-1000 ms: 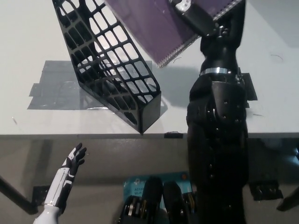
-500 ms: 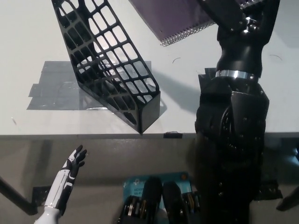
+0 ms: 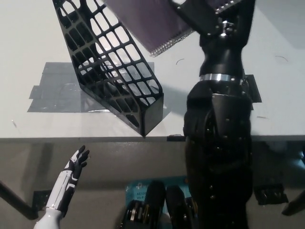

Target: A person hands a notebook to the robot and the robot grabs it with its right hand and places it in the magazine stand kept in the centre of the desk infront of it.

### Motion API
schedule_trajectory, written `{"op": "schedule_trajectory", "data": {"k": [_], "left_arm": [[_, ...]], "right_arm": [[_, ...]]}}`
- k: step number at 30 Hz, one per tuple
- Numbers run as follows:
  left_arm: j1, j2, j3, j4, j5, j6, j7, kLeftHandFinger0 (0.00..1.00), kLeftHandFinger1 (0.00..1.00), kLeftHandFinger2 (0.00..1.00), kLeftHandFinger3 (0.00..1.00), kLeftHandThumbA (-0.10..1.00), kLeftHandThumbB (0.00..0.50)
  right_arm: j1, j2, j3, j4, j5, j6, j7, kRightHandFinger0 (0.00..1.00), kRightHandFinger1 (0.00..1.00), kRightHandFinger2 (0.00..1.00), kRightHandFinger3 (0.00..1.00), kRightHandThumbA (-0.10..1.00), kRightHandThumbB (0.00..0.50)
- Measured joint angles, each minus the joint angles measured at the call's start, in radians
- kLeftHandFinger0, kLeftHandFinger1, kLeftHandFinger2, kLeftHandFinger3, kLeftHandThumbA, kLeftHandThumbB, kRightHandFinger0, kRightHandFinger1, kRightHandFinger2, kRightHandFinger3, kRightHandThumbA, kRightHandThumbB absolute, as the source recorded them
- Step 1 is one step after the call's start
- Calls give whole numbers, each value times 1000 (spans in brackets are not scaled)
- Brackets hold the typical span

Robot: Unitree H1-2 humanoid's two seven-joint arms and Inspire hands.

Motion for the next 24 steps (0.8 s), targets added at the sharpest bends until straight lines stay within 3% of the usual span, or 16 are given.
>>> {"op": "schedule_trajectory", "data": {"k": [24], "left_arm": [[-10,9,-2,0,13,0,0,1000,1000,1000,1000,1000,500]], "right_arm": [[38,0,22,150,9,-48,-40,0,0,0,0,802,0]]}}
